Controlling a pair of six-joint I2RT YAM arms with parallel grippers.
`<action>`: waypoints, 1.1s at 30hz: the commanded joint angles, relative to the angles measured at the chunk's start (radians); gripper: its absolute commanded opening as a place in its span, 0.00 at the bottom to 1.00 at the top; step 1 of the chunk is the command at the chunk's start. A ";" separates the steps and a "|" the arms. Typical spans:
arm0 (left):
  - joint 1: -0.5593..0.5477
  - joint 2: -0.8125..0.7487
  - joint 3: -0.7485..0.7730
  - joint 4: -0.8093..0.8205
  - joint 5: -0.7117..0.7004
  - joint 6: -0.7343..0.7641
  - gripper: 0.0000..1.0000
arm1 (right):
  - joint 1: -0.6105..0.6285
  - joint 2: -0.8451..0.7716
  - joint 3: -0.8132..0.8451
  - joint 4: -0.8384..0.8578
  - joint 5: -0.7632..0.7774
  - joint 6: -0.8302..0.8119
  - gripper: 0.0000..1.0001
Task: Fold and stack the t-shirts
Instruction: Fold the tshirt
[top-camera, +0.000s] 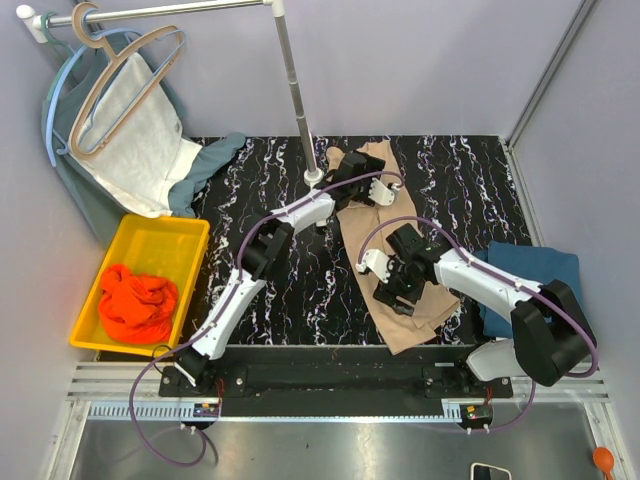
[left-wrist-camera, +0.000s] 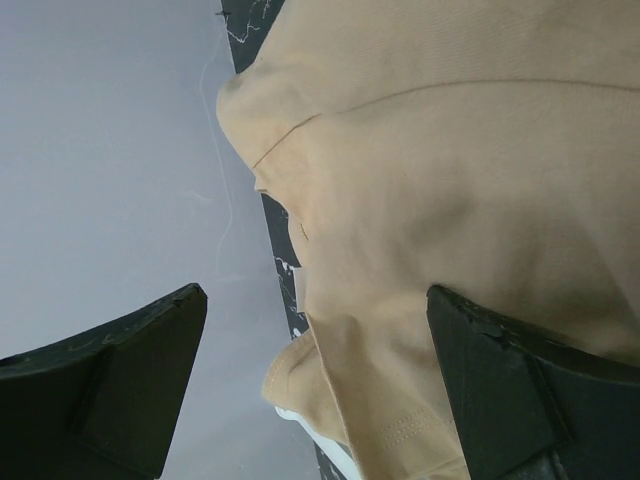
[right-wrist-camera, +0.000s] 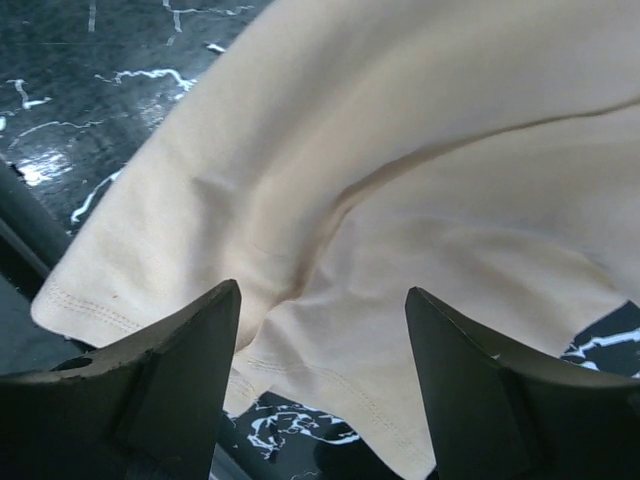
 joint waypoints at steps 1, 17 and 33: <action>0.001 0.032 -0.019 0.063 0.021 0.061 0.99 | 0.005 -0.001 0.029 -0.031 -0.090 -0.047 0.75; 0.001 -0.053 -0.137 0.102 0.004 0.044 0.99 | 0.004 0.083 0.055 -0.050 -0.216 -0.136 0.73; -0.004 -0.103 -0.202 0.086 0.019 0.054 0.99 | -0.091 0.116 -0.019 0.025 -0.183 -0.193 0.72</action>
